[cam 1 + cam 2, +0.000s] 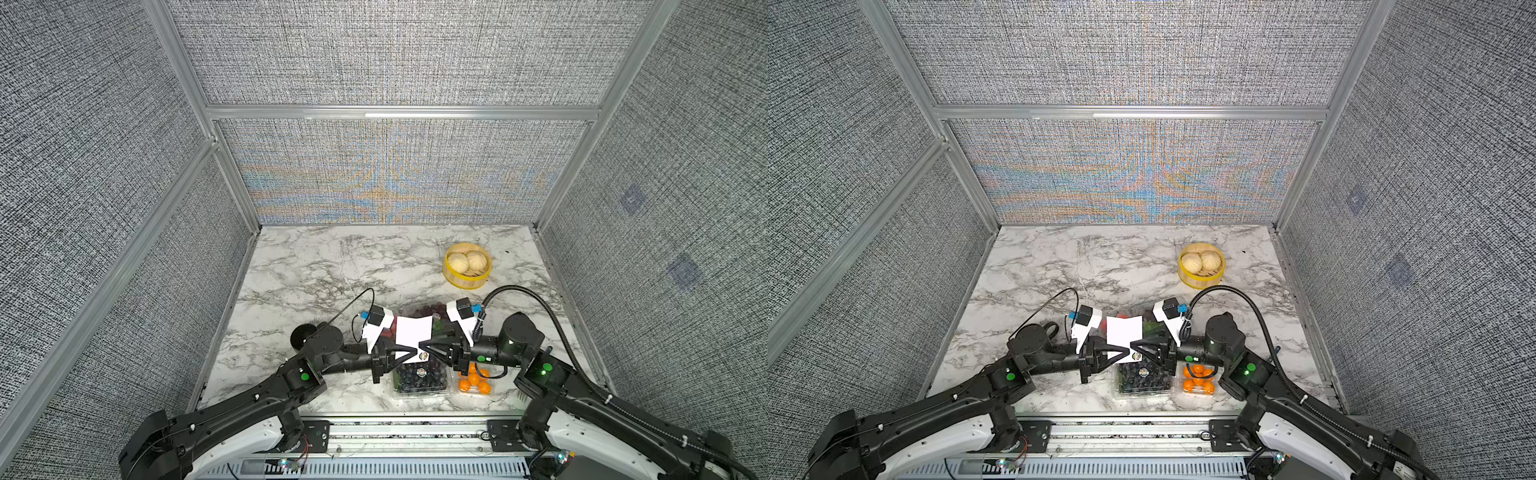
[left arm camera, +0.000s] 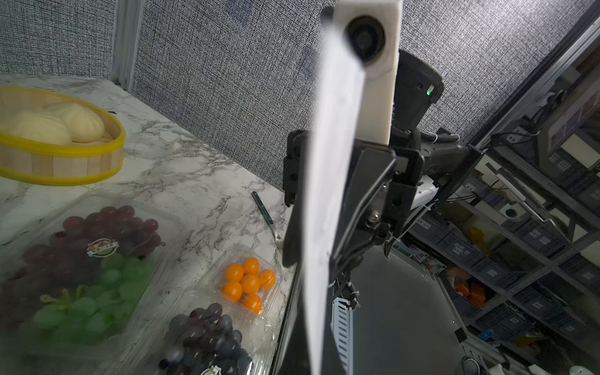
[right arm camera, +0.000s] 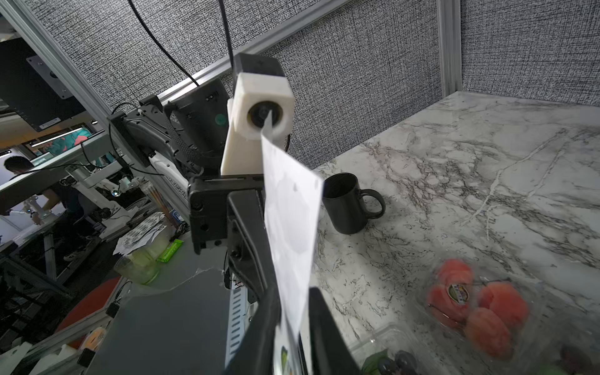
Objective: Label fruit boxes
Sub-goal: Pick up the label sticker from the center of the board.
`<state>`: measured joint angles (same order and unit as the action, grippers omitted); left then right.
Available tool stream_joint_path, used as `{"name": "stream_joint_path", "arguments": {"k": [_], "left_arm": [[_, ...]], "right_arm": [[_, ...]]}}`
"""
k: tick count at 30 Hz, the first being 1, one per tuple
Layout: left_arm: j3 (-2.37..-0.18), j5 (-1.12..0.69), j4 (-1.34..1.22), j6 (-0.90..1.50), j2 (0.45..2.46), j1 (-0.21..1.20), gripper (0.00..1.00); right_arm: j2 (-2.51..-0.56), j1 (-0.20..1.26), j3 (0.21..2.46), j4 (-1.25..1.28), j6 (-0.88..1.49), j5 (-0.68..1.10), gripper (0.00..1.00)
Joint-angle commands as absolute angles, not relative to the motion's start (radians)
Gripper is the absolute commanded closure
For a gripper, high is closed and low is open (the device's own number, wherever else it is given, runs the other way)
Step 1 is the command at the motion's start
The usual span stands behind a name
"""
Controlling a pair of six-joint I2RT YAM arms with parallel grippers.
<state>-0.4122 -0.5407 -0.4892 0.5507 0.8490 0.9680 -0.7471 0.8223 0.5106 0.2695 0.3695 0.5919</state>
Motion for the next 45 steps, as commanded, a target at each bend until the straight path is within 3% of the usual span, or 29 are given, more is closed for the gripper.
{"name": "stream_joint_path", "arguments": {"k": [1,6,11,18,25,29,34,41,45], "left_arm": [[-0.417,-0.535,-0.477,0.537,0.827,0.968,1.0],[-0.417,-0.54,-0.473,0.536,0.803,0.968,1.0],[-0.413,-0.541,-0.473,0.538,0.787,0.968,1.0],[-0.405,-0.541,-0.485,0.548,0.796,0.968,1.0],[-0.399,-0.543,-0.498,0.555,0.792,0.968,1.0],[-0.399,-0.546,-0.495,0.552,0.789,0.968,1.0],[-0.393,-0.538,-0.487,0.548,0.775,0.968,1.0],[-0.392,-0.532,-0.483,0.549,0.773,0.968,1.0],[-0.392,-0.53,-0.479,0.548,0.772,0.968,1.0]], "right_arm": [[-0.719,0.815,0.494,0.246,0.367,0.66,0.7],[-0.71,0.808,0.452,0.278,0.397,0.718,0.74],[-0.683,0.808,0.426,0.37,0.434,0.802,0.85],[-0.72,0.807,0.444,0.381,0.424,0.782,0.89],[-0.765,0.804,0.46,0.357,0.424,0.75,0.87],[-0.754,0.799,0.456,0.335,0.431,0.72,0.79],[-0.741,0.798,0.445,0.343,0.436,0.709,0.77],[-0.788,0.798,0.455,0.366,0.442,0.73,0.85],[-0.791,0.796,0.45,0.374,0.443,0.73,0.99]]}}
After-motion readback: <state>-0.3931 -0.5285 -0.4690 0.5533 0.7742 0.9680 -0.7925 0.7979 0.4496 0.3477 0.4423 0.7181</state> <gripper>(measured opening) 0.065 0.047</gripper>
